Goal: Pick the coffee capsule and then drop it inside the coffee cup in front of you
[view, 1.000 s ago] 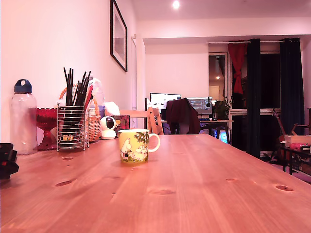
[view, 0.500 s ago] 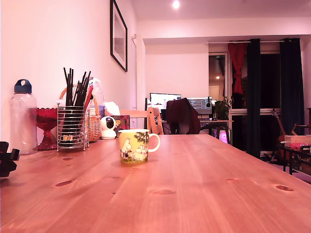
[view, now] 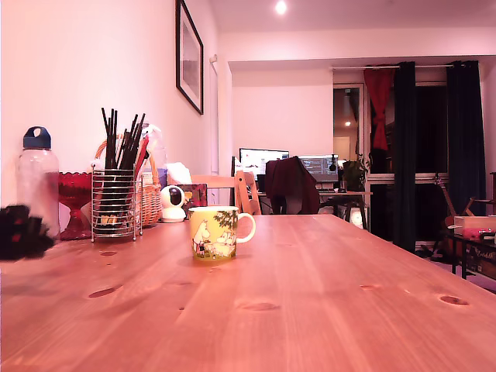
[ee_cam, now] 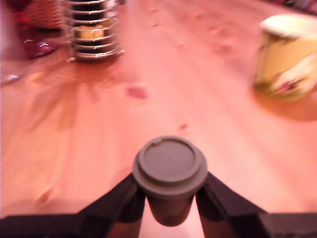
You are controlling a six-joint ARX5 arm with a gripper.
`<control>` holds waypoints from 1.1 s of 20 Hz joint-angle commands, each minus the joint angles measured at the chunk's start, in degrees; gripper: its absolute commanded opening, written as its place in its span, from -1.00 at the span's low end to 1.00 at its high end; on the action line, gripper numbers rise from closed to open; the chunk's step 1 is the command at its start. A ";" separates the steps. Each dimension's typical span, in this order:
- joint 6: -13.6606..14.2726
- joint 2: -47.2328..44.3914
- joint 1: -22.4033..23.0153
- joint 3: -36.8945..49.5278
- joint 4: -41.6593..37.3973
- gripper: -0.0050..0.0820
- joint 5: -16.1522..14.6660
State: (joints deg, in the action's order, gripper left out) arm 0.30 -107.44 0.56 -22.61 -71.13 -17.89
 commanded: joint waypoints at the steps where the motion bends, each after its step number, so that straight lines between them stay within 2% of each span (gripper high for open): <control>1: -0.35 2.56 0.66 -0.28 -0.83 -0.43 -0.57; 5: -3.10 4.37 2.80 -1.66 -0.48 -0.43 -2.32; 9: -4.46 4.42 6.14 -5.86 2.43 -0.43 -4.22; 17: -4.22 4.42 12.59 -18.18 15.69 -0.43 -4.35; 22: -1.40 4.42 15.08 -24.22 22.75 -0.43 -4.33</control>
State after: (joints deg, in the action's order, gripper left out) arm -1.78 -103.28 15.31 -46.41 -48.95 -22.09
